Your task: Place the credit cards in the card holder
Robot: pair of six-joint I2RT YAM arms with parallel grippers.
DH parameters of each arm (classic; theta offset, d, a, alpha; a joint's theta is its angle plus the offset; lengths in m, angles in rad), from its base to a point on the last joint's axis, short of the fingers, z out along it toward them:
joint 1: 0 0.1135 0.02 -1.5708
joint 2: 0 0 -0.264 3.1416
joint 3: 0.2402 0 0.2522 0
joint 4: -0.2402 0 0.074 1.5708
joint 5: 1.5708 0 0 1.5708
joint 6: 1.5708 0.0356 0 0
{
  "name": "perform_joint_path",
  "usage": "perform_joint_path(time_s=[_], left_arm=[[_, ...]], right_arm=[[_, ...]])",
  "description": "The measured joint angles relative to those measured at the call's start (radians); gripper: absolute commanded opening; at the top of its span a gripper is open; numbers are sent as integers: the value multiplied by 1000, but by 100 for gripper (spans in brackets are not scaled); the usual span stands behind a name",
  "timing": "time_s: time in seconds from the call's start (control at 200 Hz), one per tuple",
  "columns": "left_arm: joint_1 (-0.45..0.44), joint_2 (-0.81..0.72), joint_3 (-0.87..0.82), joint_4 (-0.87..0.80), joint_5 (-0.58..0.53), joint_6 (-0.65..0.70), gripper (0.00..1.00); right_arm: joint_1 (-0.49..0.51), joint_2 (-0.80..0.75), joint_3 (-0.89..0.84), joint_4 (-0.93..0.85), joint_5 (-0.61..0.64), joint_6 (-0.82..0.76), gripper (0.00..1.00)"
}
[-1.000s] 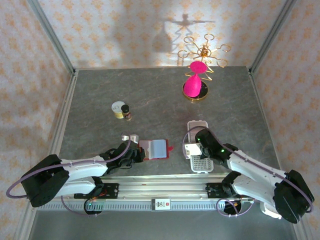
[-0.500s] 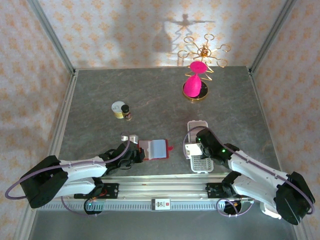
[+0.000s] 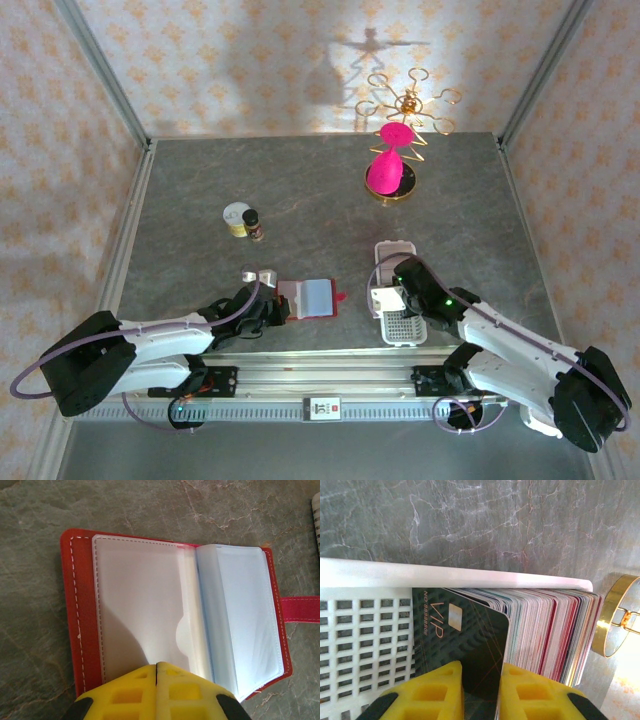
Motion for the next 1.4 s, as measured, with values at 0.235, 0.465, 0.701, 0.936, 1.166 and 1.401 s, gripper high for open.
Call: perform_joint_path(time_s=[0.235, 0.465, 0.701, 0.936, 1.166, 1.401], left_arm=[[0, 0, 0, 0, 0, 0, 0], [0, 0, 0, 0, 0, 0, 0], [0, 0, 0, 0, 0, 0, 0], [0, -6, 0, 0, 0, 0, 0], [0, -8, 0, -1, 0, 0, 0], [0, -8, 0, 0, 0, 0, 0]], right_arm=[[0, -2, 0, 0, 0, 0, 17], [0, -5, 0, -1, 0, 5, 16], [0, -8, 1, -3, 1, 5, 16], [0, -8, 3, -7, 1, 5, 16], [0, -8, 8, -15, 3, 5, 15], [0, -11, 19, -32, 4, 5, 13]])
